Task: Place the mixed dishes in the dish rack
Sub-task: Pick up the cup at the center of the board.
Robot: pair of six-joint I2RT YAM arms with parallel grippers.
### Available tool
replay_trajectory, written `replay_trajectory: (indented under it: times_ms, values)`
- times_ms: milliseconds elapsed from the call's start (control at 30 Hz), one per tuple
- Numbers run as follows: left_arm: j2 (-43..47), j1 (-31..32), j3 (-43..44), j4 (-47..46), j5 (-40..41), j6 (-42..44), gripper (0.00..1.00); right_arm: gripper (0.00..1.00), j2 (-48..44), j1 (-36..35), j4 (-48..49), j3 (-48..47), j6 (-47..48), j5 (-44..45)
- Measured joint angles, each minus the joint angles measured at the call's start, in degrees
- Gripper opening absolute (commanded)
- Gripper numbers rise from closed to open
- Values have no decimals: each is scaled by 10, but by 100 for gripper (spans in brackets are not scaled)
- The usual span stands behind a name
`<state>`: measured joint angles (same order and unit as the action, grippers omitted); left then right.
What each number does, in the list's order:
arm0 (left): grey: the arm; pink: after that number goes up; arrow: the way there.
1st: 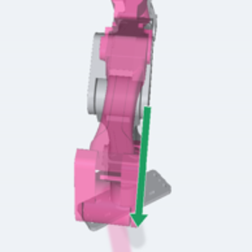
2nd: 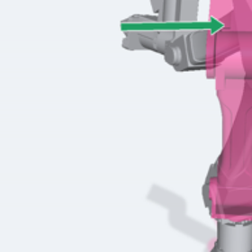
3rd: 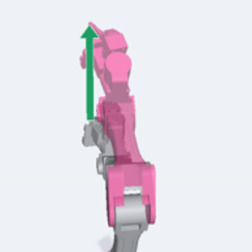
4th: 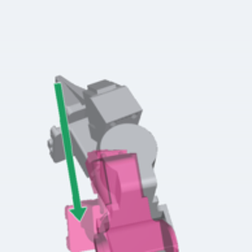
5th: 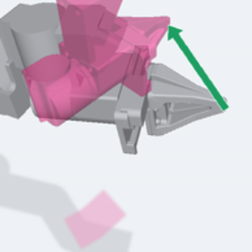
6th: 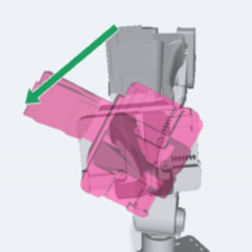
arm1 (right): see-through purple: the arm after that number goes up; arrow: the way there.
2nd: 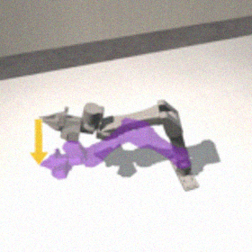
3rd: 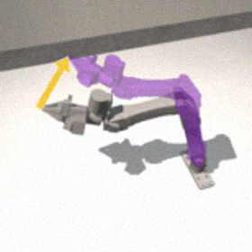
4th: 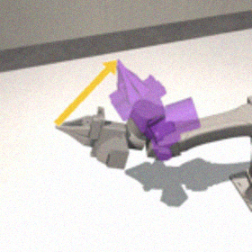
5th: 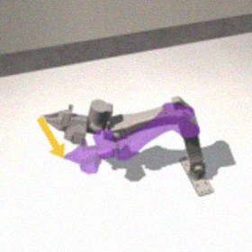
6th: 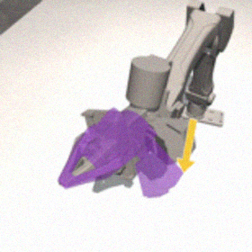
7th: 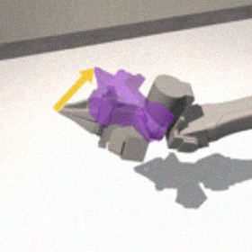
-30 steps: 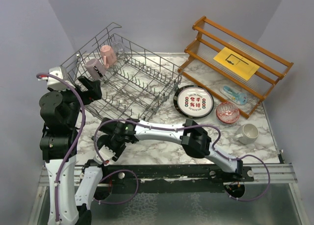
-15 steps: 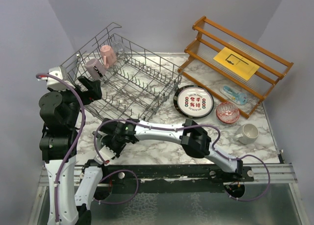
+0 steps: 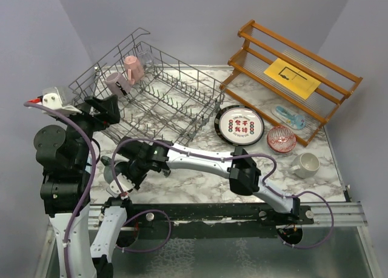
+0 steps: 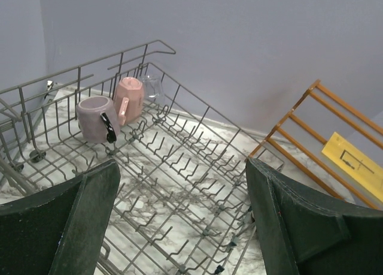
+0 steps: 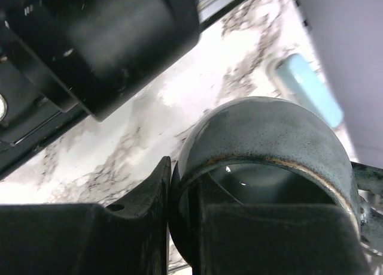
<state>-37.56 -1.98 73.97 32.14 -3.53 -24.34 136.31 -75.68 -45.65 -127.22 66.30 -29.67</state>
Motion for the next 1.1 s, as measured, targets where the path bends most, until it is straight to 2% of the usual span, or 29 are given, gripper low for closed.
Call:
replay_trajectory:
  times_ms: [200, 433, 633, 800, 1100]
  values:
    - [22, 2, 24, -11, 16, -22, 90, 1, -1, 0, -21, -60, -9, -21]
    - [55, 6, 59, -60, 23, -56, 93, 1, -17, 0, -95, -118, -19, -38]
    - [68, 6, 76, -101, 28, -76, 95, 1, -73, 0, -175, -151, -16, -48]
    - [72, 6, 69, -121, 30, -97, 99, 1, -136, 0, -225, -145, -12, -41]
    - [71, 6, 1, -164, 21, -161, 99, 1, -229, 17, -251, -41, -20, 31]
